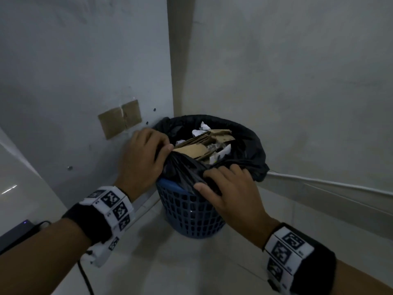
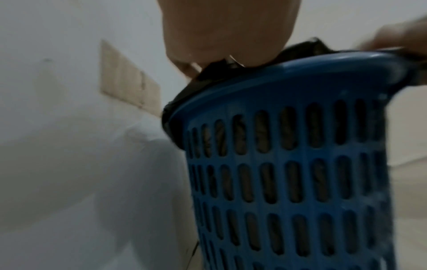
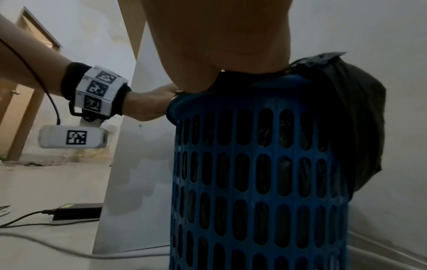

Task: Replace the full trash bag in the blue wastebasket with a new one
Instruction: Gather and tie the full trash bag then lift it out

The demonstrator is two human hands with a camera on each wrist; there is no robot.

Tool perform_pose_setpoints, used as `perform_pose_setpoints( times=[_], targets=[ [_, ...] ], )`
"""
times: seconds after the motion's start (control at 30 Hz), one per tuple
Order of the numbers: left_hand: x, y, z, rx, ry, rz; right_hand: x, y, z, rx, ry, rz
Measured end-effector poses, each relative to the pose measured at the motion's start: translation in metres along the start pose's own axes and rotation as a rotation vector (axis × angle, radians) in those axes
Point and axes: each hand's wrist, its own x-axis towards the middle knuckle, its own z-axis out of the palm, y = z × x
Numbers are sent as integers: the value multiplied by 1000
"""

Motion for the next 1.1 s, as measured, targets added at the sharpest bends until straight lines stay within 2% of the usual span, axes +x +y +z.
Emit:
perform_pose_setpoints(
  times=[0.07, 0.13, 0.2, 0.27, 0.4, 0.43, 0.47, 0.5, 0.53, 0.57, 0.6, 0.67, 0.7, 0.83, 0.97, 1.03, 1.1],
  targets=[
    [-2, 17, -3, 3, 14, 116, 0, 8, -4, 46, 22, -2],
    [-5, 39, -4, -57, -73, 214, -4, 17, -12, 48, 111, -35],
    [-11, 58, 0, -124, -195, 205, -9, 30, -18, 122, 195, 21],
    [-19, 69, 7, -140, -273, 120, -13, 44, -19, 270, 264, 214],
    [-22, 70, 19, 4, -320, 43, -19, 62, -13, 628, 394, 756],
    [-21, 69, 20, 12, -327, 36, -18, 65, -13, 685, 360, 907],
    [-20, 68, 21, 17, -318, 41, -16, 66, -16, 766, 257, 1081],
    [-19, 67, 22, 25, -304, 52, -13, 65, -19, 862, 79, 1246],
    [-19, 67, 22, 35, -301, 57, -11, 64, -21, 933, -118, 1349],
    [-19, 67, 23, 46, -309, 56, -11, 63, -24, 976, -290, 1388],
    [-20, 66, 23, 63, -325, 55, -12, 63, -24, 991, -392, 1367],
    [-20, 62, 23, 118, -348, 76, -12, 64, -25, 1024, -389, 1263],
    [-19, 60, 21, 136, -353, 87, -11, 65, -28, 1033, -311, 1211],
    [-18, 52, 17, 123, -348, 126, -4, 81, -31, 908, 152, 1050],
    [-19, 47, 15, 14, -299, 252, 11, 70, -36, 762, 399, 905],
    [-21, 44, 13, -53, -260, 300, 21, 60, -40, 726, 405, 764],
    [-20, 37, 10, -84, -245, 327, 20, 54, -37, 554, 253, 529]
  ],
)
